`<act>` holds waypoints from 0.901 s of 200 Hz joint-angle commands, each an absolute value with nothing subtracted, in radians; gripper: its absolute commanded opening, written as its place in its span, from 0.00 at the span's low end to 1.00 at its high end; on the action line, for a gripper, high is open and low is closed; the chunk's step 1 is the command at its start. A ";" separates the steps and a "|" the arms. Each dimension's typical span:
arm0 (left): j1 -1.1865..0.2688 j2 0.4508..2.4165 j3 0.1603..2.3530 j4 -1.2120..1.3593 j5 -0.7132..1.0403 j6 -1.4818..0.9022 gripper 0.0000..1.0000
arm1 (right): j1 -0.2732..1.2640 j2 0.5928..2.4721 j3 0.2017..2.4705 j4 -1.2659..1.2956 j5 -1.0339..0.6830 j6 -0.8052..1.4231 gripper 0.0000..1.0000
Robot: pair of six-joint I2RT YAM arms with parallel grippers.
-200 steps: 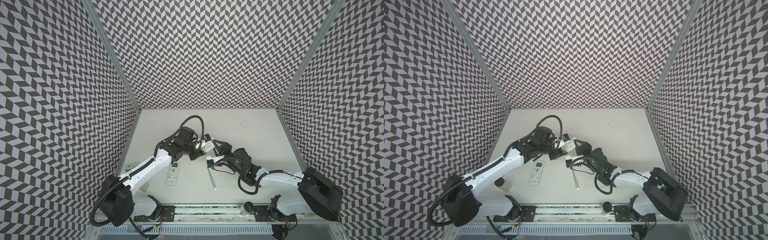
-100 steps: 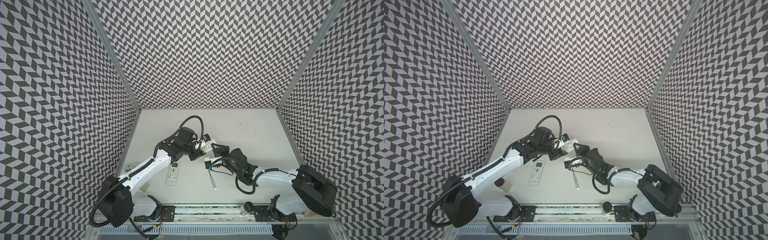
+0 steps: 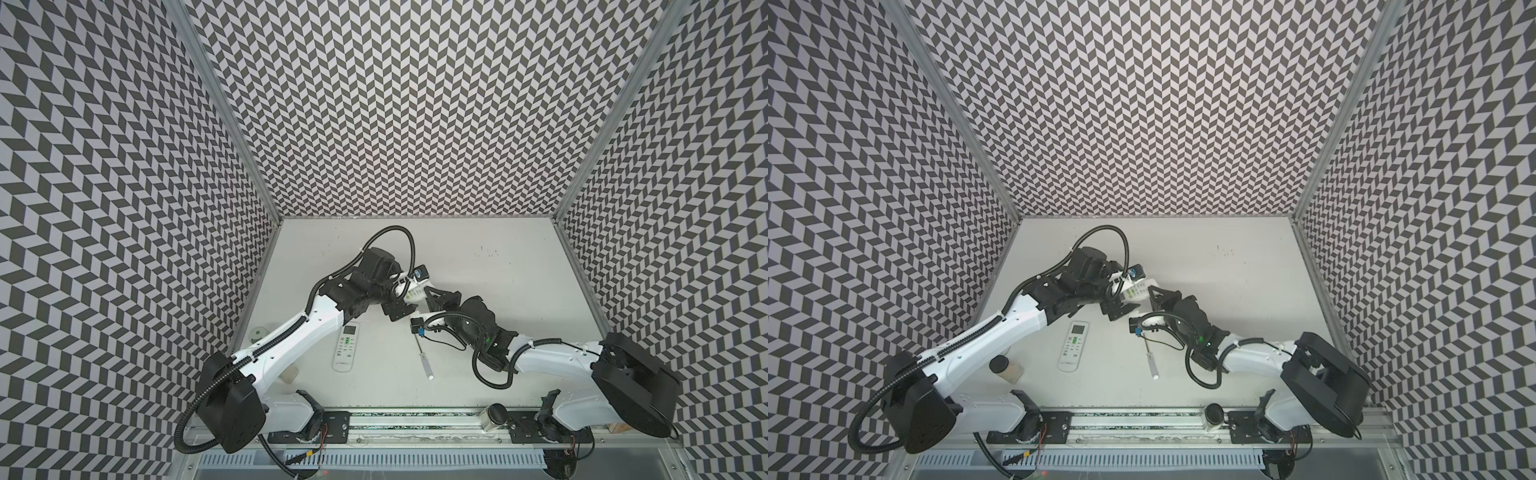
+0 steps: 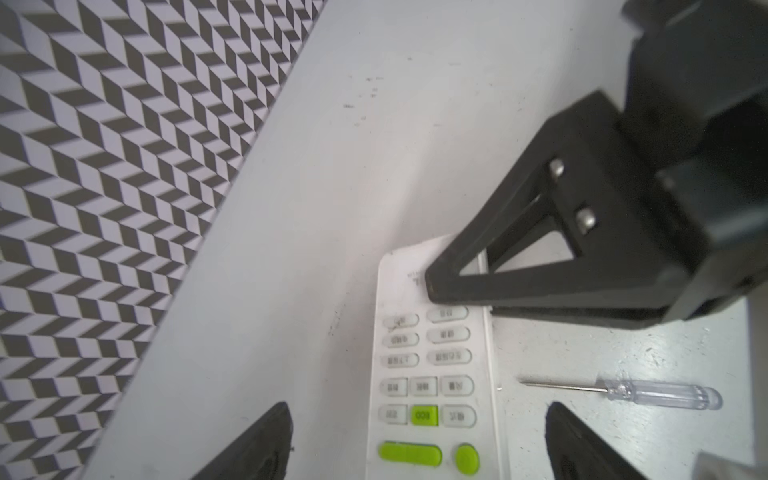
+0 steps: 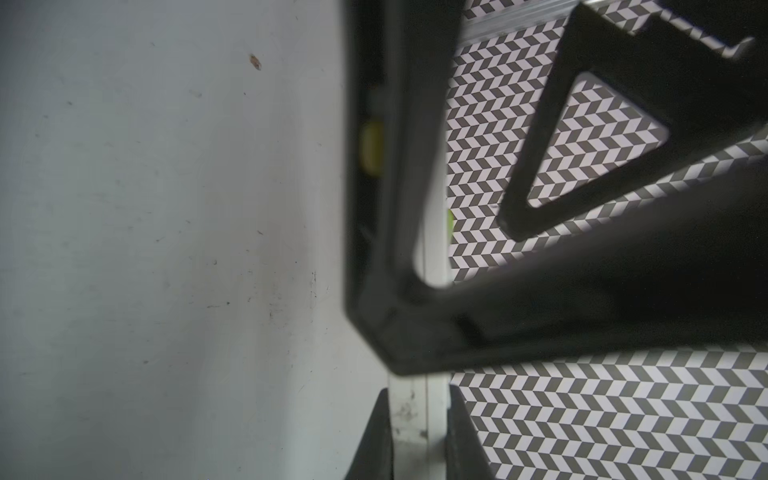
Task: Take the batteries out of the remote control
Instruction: 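Bring the right gripper to the remote's far end and grasp it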
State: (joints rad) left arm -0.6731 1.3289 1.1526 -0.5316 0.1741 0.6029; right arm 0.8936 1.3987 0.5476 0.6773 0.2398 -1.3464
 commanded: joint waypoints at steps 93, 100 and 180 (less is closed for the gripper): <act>-0.698 1.428 1.641 -0.752 0.107 0.735 0.97 | 0.629 1.218 0.470 0.652 -0.321 -0.593 0.06; -0.702 1.431 1.657 -0.789 0.130 0.761 0.96 | 0.615 1.227 0.473 0.655 -0.358 -0.567 0.06; -0.759 1.436 1.790 -1.065 0.248 0.938 0.97 | 0.549 1.315 0.514 0.670 -0.594 -0.423 0.05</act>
State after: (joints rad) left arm -0.7547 1.4281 1.7683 -0.9470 0.1940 0.8722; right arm 0.5659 1.3132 0.4805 0.5900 -0.4808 -0.5011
